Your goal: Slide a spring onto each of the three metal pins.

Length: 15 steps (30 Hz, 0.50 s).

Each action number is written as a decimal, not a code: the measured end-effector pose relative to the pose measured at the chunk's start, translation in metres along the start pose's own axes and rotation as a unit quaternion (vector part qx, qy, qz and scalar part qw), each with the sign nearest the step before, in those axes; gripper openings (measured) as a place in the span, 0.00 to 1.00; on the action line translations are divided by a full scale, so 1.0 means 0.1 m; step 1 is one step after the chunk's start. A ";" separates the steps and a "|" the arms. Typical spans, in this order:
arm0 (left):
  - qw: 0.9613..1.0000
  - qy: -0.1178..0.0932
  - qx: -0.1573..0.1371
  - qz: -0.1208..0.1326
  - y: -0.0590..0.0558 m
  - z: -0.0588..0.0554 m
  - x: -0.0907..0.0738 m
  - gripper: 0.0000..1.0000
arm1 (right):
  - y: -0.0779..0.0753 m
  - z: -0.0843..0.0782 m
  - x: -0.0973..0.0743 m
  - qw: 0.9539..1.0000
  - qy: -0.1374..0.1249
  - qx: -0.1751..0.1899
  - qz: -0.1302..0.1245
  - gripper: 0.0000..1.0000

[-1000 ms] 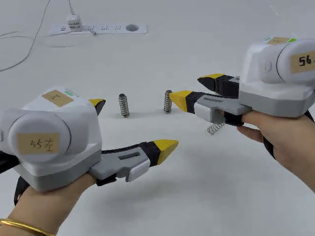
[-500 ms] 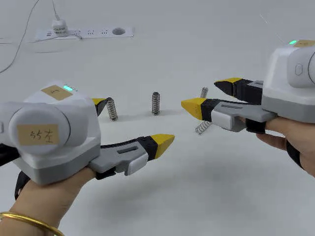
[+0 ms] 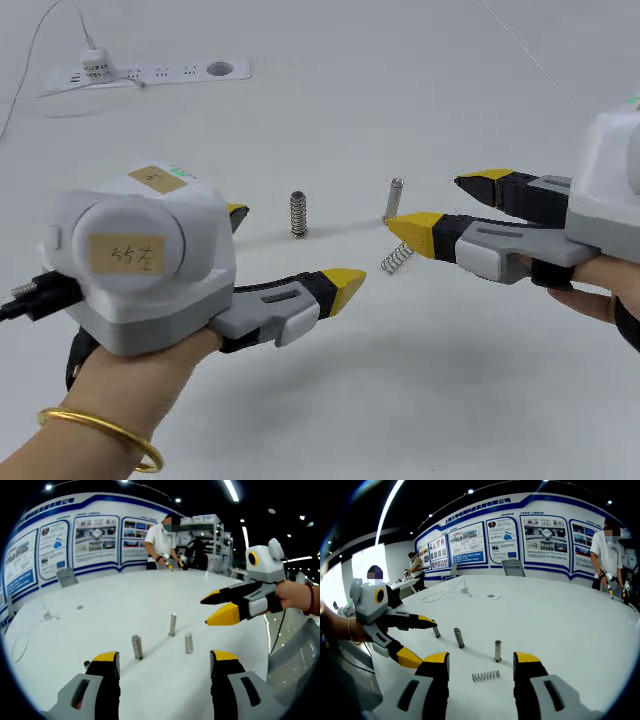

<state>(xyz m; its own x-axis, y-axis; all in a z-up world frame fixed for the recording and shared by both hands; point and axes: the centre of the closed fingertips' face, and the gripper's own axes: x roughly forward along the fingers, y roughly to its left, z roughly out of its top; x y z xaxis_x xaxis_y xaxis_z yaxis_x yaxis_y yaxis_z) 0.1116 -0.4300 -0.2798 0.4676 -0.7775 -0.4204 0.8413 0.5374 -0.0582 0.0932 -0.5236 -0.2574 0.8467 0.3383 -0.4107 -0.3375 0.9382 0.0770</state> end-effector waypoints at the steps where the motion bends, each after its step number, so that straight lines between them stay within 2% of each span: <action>1: 1.000 0.003 0.001 -0.003 -0.02 -0.01 0.02 0.75 | -0.01 -0.01 -0.01 1.000 -0.001 0.000 0.000 0.53; 3: 1.000 0.011 0.007 -0.008 -0.04 -0.03 0.06 0.73 | -0.01 -0.02 -0.03 1.000 -0.001 0.000 0.001 0.53; 10: 0.999 0.019 0.013 -0.028 -0.16 -0.09 0.21 0.65 | 0.02 -0.06 -0.09 1.000 0.000 -0.014 0.014 0.53; 15: 0.998 0.029 0.022 -0.043 -0.23 -0.12 0.35 0.60 | 0.00 -0.12 -0.10 1.000 0.005 -0.006 0.017 0.53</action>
<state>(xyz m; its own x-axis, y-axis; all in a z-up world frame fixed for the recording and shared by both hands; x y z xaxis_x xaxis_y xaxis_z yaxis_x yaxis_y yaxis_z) 0.1049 -0.4654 -0.3043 0.3776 -0.7993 -0.4675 0.8891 0.4539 -0.0578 0.0795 -0.5284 -0.2645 0.8311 0.3686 -0.4164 -0.3704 0.9254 0.0800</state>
